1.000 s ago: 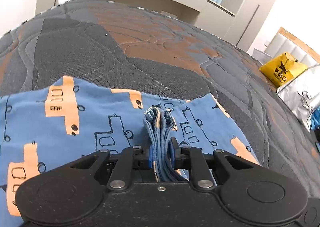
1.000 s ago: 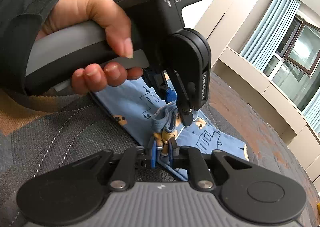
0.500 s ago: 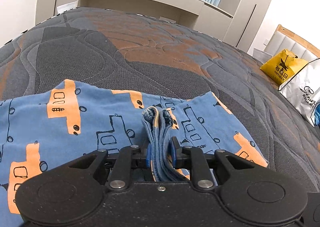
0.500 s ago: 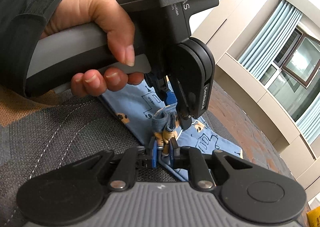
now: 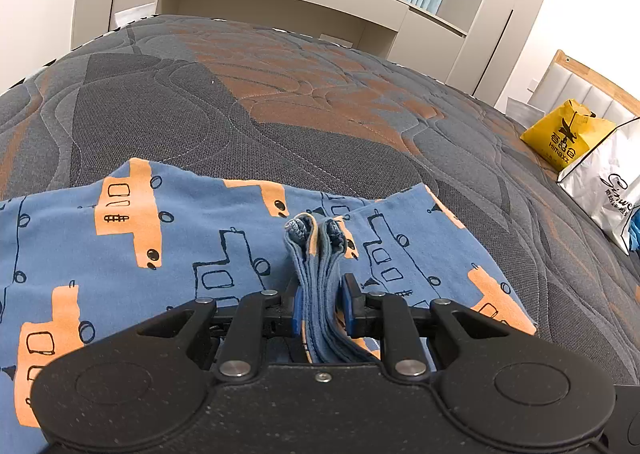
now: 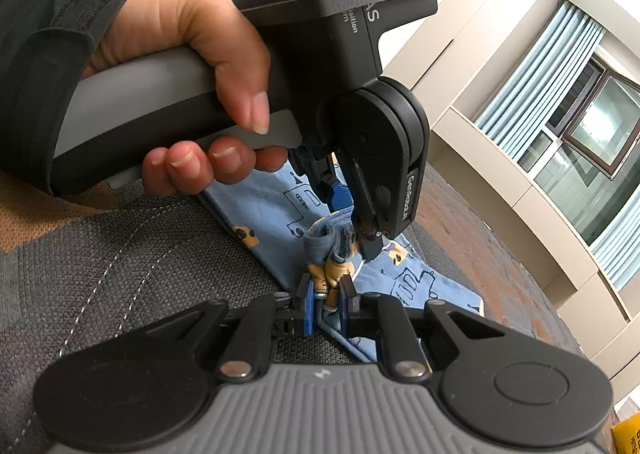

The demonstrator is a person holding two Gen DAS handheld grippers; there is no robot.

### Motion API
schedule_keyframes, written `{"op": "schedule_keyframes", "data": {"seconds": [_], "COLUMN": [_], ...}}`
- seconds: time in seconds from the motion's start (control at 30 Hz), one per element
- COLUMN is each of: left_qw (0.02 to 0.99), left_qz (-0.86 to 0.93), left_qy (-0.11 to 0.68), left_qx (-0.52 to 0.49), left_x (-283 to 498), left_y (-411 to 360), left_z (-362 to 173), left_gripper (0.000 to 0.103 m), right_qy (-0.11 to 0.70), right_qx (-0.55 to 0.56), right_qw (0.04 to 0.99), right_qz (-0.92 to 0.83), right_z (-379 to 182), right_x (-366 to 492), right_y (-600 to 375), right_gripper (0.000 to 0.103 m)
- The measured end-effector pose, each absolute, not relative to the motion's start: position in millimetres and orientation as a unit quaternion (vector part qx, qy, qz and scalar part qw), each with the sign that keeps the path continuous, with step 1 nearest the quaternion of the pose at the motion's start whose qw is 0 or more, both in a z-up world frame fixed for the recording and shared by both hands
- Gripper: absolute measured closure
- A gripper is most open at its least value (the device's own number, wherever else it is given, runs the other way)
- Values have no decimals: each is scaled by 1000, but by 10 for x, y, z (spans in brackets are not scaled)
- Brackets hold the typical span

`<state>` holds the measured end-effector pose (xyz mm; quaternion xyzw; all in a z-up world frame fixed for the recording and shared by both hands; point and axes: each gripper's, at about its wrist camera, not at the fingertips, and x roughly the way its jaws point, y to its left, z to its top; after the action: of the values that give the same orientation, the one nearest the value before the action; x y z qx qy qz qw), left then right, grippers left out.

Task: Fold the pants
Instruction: 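Hold the gathered folded edges together with both grippers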

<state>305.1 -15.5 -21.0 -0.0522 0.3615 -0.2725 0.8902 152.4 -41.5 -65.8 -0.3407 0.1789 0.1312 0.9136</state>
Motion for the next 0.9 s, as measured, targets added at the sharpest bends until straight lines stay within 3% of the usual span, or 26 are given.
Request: {"op": "schedule_keyframes", "data": {"seconds": [0.17, 0.27, 0.37, 0.67, 0.9], "left_qw": [890, 888, 888, 908, 894], "left_qz": [-275, -280, -285, -224, -209], "left_qy": [359, 358, 353, 353, 393], "left_qx": [-56, -67, -78, -29, -50], "left_x": [3044, 3045, 3032, 2902, 3057], "left_y": [-140, -93, -40, 444, 909], "left_z": [-202, -163, -57, 302, 15], "left_gripper": [83, 91, 92, 92, 87], "right_qy": [178, 172, 171, 147, 174], "right_qx": [-340, -341, -323, -284, -298], "right_qw": [914, 916, 923, 931, 911], "right_qz": [130, 125, 122, 176, 224], "right_z": [-654, -616, -540, -146, -279], "right_x": [1512, 1446, 1472, 1456, 1608], "right_y": [-413, -413, -422, -73, 271], "right_gripper": [87, 87, 88, 88, 88]}}
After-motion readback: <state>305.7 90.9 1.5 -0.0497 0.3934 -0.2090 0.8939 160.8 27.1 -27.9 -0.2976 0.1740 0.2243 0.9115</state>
